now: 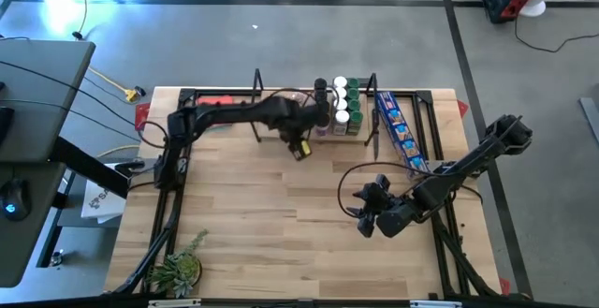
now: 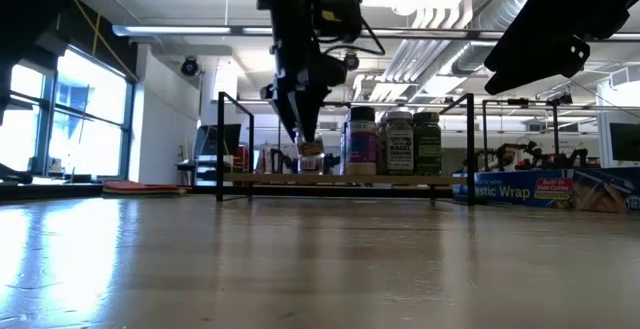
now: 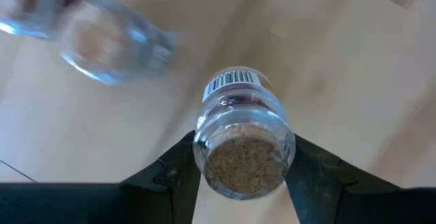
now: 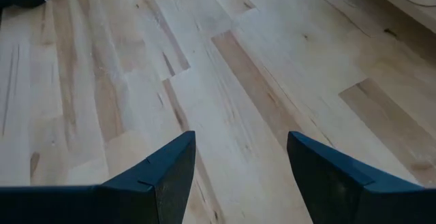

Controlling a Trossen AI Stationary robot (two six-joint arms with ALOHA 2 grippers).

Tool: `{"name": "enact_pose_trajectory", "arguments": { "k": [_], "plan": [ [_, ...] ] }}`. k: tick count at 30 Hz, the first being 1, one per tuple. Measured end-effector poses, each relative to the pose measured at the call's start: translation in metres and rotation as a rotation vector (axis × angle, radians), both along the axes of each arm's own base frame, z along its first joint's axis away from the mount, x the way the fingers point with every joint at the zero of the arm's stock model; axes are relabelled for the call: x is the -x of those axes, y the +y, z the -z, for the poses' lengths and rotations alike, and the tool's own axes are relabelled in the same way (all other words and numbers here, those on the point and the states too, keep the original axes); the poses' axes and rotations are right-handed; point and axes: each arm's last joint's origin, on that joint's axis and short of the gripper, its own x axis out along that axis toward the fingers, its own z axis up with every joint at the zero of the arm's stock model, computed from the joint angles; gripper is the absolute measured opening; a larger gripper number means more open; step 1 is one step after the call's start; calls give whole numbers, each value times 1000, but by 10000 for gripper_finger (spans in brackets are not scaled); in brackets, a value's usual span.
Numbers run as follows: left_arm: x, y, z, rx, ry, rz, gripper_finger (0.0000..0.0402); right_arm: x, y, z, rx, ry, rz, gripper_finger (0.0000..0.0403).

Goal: Shelf spices
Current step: Put the brown seasoning bottle on the shelf aligned with the other brown seasoning bottles

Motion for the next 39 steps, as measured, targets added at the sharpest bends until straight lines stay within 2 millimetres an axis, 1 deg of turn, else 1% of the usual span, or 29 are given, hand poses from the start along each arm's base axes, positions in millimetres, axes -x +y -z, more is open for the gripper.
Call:
{"name": "enact_pose_trajectory", "arguments": {
  "k": [3, 6, 10, 15, 20, 39],
  "plan": [
    [-1, 18, 3, 0, -2, -35, 180, 0, 0, 0, 0, 0, 0, 227],
    [2, 30, 5, 19, 4, -67, 179, 0, 0, 0, 4, 2, -3, 227],
    [4, 40, 7, 27, -1, -92, 178, 0, 0, 0, 6, 2, -5, 227],
    [5, 47, 6, 22, -11, -106, 187, 0, 0, 0, 8, 3, -6, 227],
    [5, 54, 6, 1, -26, -109, 191, 0, 0, 0, 9, 4, -7, 227],
    [3, 56, 5, 33, -65, -125, 193, 0, 0, 0, 7, 3, -6, 227]
  ]
}}
